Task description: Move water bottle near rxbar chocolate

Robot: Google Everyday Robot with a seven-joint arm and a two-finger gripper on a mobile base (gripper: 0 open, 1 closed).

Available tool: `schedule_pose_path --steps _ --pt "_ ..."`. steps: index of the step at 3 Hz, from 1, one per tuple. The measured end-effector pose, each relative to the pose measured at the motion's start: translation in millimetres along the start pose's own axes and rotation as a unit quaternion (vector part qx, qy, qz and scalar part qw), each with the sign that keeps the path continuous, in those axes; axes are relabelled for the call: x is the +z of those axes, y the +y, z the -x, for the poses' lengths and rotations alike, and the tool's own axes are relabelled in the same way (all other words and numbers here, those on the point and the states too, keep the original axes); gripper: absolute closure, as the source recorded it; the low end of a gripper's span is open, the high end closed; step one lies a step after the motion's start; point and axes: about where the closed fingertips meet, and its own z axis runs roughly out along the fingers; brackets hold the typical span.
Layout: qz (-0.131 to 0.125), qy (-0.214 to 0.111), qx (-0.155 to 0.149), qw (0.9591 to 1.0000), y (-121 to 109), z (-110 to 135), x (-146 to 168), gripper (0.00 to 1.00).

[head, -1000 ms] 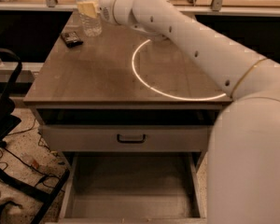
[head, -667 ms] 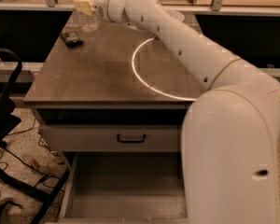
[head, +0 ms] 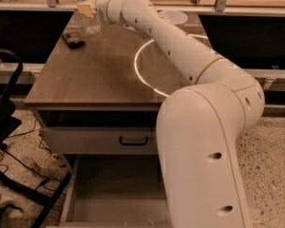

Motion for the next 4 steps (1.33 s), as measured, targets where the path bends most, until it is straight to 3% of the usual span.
schedule_pose_path --steps 3,4 --pt "-0.003 0.036 0.043 0.9984 -3.3 -49.2 21.3 0.98" --pt "-0.003 0.036 0.043 0.9984 -2.9 -48.3 21.6 0.68"
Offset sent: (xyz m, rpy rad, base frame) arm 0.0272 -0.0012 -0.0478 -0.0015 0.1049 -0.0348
